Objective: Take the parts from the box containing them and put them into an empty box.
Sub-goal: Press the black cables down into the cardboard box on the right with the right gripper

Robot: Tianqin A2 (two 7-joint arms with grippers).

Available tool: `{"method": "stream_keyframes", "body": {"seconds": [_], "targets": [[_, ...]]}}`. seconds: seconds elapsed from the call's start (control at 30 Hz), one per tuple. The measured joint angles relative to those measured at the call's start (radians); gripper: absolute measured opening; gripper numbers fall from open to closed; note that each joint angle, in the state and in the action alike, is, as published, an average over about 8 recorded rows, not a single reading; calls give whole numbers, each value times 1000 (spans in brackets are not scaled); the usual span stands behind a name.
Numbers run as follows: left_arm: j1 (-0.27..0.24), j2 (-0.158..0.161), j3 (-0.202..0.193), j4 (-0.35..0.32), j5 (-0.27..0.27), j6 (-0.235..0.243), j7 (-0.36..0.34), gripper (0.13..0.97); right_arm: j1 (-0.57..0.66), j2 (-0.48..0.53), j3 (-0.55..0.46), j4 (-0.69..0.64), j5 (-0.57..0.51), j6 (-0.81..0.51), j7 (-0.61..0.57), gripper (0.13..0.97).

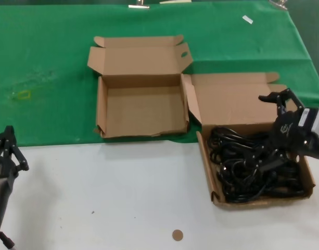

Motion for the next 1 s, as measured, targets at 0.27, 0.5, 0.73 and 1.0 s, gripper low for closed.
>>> {"method": "stream_keyframes", "body": {"seconds": [0.27, 0.5, 0.73, 1.0], "targets": [[0, 0, 0, 0, 0, 0, 0, 144, 97, -3, -13, -31, -94, -199, -41, 966], [0, 0, 0, 0, 0, 0, 0, 144, 201, -27, -30, -91, -155, -363, -105, 966], [0, 0, 0, 0, 0, 0, 0, 144, 293, -62, -57, -165, -214, -504, -186, 966], [0, 0, 0, 0, 0, 0, 0, 144, 351, -104, -98, -233, -291, -603, -256, 966]]}}
